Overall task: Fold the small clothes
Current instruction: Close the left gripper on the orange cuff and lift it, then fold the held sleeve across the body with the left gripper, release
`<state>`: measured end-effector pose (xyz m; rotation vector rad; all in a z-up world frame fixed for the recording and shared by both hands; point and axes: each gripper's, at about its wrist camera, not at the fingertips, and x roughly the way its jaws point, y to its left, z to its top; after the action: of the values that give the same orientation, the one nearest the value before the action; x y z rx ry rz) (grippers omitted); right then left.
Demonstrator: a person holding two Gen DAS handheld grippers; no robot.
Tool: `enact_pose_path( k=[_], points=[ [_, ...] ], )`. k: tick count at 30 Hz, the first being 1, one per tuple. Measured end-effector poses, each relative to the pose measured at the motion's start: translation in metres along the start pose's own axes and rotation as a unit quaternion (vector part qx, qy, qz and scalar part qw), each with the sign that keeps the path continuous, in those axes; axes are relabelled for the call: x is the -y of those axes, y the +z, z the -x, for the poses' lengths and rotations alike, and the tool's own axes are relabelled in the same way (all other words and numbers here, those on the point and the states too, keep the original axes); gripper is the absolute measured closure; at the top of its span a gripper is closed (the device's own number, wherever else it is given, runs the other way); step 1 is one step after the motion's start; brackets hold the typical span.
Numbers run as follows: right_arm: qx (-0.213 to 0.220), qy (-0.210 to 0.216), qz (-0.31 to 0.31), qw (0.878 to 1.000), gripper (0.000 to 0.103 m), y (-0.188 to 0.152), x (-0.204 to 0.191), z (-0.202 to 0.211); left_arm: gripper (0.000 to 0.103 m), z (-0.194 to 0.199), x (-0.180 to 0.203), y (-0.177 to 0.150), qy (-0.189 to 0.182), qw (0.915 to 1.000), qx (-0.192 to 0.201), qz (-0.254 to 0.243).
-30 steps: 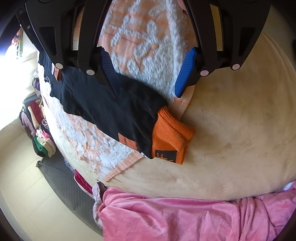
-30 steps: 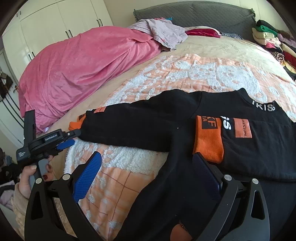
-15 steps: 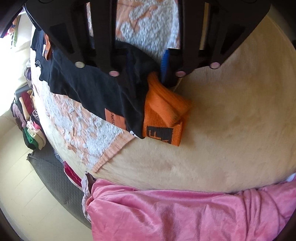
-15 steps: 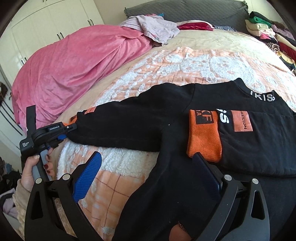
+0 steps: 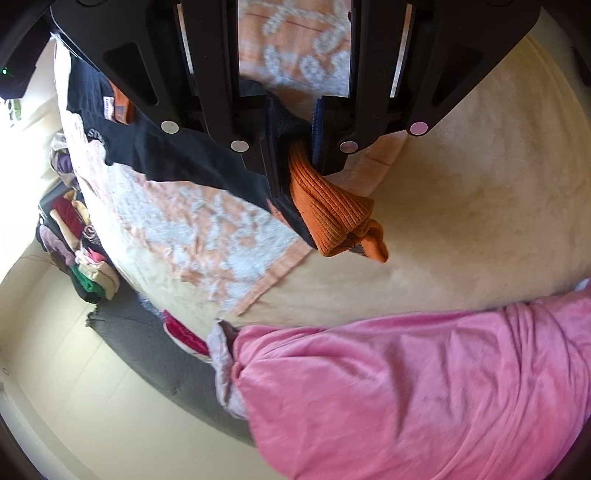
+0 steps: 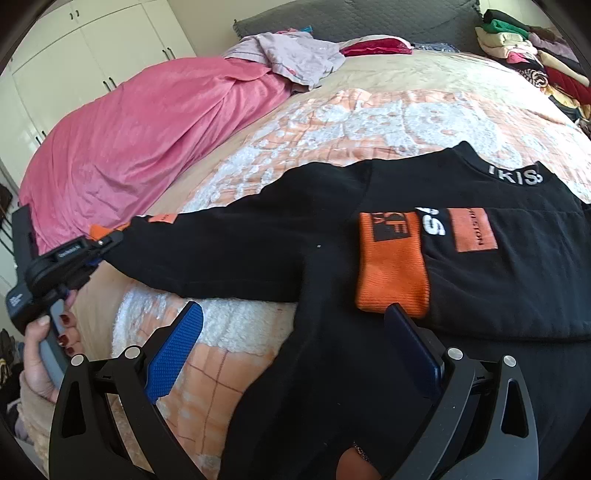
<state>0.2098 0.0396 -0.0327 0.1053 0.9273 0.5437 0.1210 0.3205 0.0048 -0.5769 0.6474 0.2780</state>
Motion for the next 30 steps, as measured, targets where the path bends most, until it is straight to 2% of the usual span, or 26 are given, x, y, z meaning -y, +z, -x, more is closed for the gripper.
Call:
enact_pose_path(
  k=[8,14,23,30],
  points=[
    [0.022,-0.003,-0.030,0.999,0.005,-0.005,0.023,0.025,0.096,0.016,0.039,-0.006,-0.026,0.9989,0.017,-0.034],
    [0.045,-0.029,-0.055,0.997,0.005,-0.011,0.048,0.048,0.096,0.026,0.073,-0.015,-0.054,0.9961,0.020,-0.066],
    [0.083,-0.075,-0.085,0.990,0.005,-0.022,0.084,0.086,0.096,0.032,0.134,-0.043,-0.102,0.9872,0.005,-0.123],
    [0.102,-0.089,-0.115,0.984,0.005,-0.032,0.111,0.111,0.096,0.027,0.175,-0.064,-0.132,0.9784,-0.017,-0.159]
  ],
)
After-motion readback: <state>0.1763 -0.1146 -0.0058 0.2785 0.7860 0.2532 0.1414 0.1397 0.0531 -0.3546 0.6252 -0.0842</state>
